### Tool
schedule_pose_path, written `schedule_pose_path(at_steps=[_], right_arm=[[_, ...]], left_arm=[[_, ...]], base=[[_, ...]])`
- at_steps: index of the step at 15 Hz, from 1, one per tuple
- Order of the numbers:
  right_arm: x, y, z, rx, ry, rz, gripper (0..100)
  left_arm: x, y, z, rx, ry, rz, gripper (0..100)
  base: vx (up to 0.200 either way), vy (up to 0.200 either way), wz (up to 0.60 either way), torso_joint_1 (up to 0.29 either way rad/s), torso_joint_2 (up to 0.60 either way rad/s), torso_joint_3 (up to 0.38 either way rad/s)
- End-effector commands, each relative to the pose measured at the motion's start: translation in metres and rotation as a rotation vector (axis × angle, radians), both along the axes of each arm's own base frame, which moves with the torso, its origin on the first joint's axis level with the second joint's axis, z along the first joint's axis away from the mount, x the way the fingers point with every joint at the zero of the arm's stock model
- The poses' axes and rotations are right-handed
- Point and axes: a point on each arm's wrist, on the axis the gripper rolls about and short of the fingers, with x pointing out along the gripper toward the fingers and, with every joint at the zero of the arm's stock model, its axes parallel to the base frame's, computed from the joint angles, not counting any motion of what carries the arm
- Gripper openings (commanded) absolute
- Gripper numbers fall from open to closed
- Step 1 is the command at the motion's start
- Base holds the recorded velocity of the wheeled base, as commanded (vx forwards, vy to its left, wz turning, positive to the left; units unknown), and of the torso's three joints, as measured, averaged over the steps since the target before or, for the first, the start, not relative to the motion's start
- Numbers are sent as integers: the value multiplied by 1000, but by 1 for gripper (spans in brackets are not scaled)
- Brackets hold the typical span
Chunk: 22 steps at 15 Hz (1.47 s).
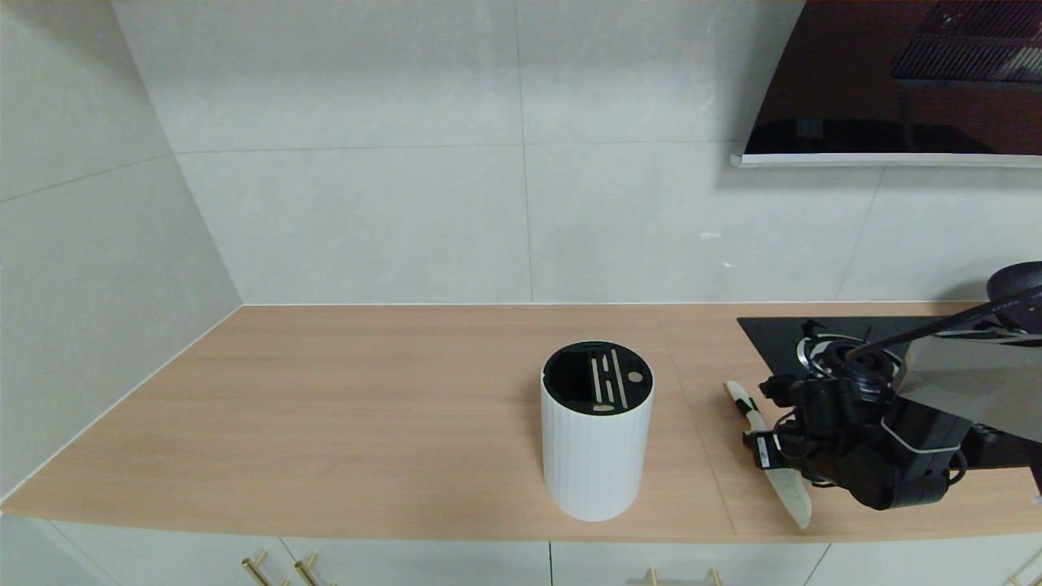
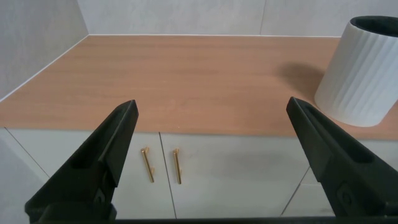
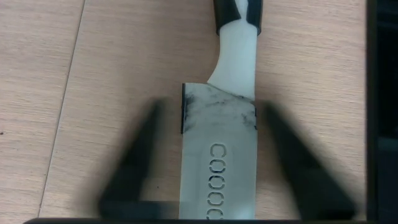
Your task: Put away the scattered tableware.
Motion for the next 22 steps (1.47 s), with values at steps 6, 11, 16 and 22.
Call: schedule_pose_path(at_steps=[6,11,16,22], right_arm=[[0,0,0,0,0,-1,0],[-18,3,64,27,-115,-3,0],[-38,20,144,54,-326,62,0],[-41,34,219,87,-516,107,0]], left_arm=[[0,0,0,0,0,1,100],[0,0,0,1,0,-2,100],[0,0,0,17,2,-2,100],[-11,-4,41,8,-103,-181,100]], base=[[0,0,0,0,0,0],[0,0,0,0,0,0],[0,0,0,0,0,0],[0,0,0,0,0,0]])
